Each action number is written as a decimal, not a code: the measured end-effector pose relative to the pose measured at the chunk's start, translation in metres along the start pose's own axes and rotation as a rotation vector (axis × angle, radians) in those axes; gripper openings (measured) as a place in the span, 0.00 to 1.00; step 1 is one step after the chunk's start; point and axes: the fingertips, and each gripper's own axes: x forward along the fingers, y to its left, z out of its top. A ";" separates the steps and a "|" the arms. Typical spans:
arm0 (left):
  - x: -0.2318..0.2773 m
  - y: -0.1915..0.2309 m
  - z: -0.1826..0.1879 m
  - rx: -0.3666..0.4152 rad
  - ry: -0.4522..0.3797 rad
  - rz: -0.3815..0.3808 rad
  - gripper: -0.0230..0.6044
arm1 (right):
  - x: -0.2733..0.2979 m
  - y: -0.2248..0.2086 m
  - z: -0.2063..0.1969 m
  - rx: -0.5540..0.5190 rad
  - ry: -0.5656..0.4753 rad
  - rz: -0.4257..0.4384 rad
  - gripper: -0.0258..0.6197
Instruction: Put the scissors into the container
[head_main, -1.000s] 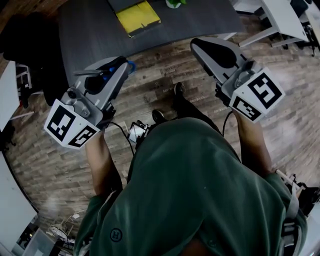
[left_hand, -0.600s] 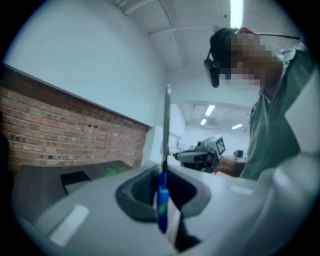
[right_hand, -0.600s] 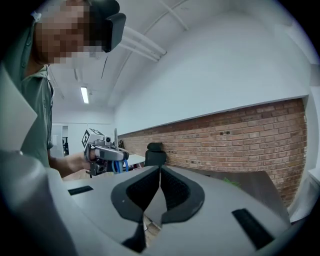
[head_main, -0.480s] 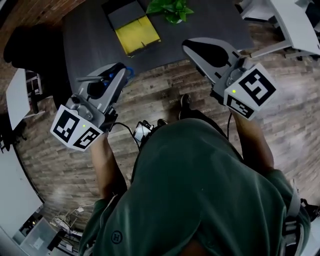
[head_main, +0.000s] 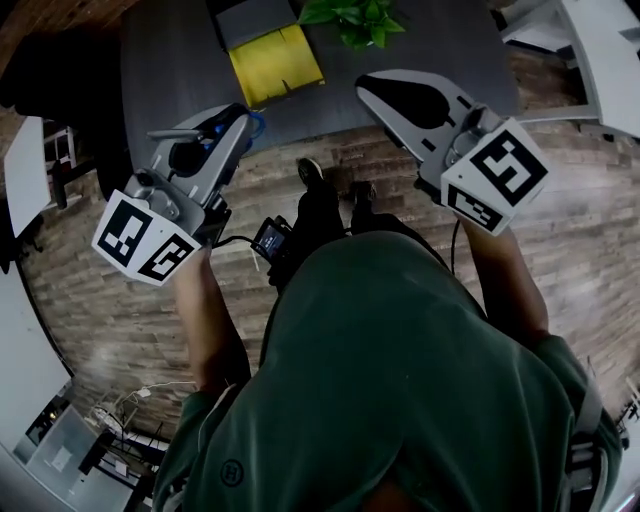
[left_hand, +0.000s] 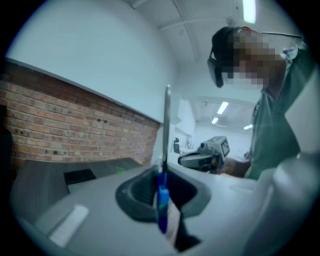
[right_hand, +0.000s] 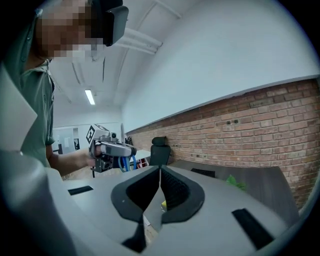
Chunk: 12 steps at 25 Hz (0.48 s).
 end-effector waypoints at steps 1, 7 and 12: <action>0.001 0.005 -0.001 -0.004 -0.003 -0.001 0.08 | 0.004 -0.001 -0.001 -0.005 0.005 0.001 0.05; 0.026 0.049 -0.009 -0.032 0.001 -0.040 0.08 | 0.037 -0.030 0.003 -0.016 0.033 -0.028 0.05; 0.041 0.087 -0.015 -0.071 0.010 -0.057 0.08 | 0.070 -0.048 0.000 -0.013 0.074 -0.027 0.05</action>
